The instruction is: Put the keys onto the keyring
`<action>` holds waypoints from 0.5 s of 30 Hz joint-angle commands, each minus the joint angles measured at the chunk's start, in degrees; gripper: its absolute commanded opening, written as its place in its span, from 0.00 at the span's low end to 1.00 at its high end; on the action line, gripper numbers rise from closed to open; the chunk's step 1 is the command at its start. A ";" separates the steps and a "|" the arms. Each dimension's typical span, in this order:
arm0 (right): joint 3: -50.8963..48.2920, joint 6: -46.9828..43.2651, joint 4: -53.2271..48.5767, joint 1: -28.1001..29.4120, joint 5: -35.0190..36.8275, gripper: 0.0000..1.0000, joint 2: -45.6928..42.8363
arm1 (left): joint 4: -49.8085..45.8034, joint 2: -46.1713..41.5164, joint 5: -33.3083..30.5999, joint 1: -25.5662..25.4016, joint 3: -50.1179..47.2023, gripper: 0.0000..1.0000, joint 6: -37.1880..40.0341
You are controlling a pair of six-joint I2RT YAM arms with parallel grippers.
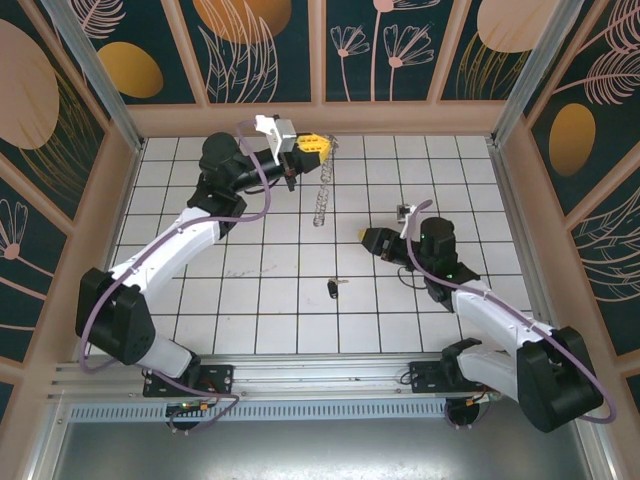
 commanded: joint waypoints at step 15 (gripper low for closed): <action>6.67 13.64 -17.99 18.34 20.28 0.41 10.48 | 2.90 -9.00 -9.53 0.61 -10.74 0.00 -1.42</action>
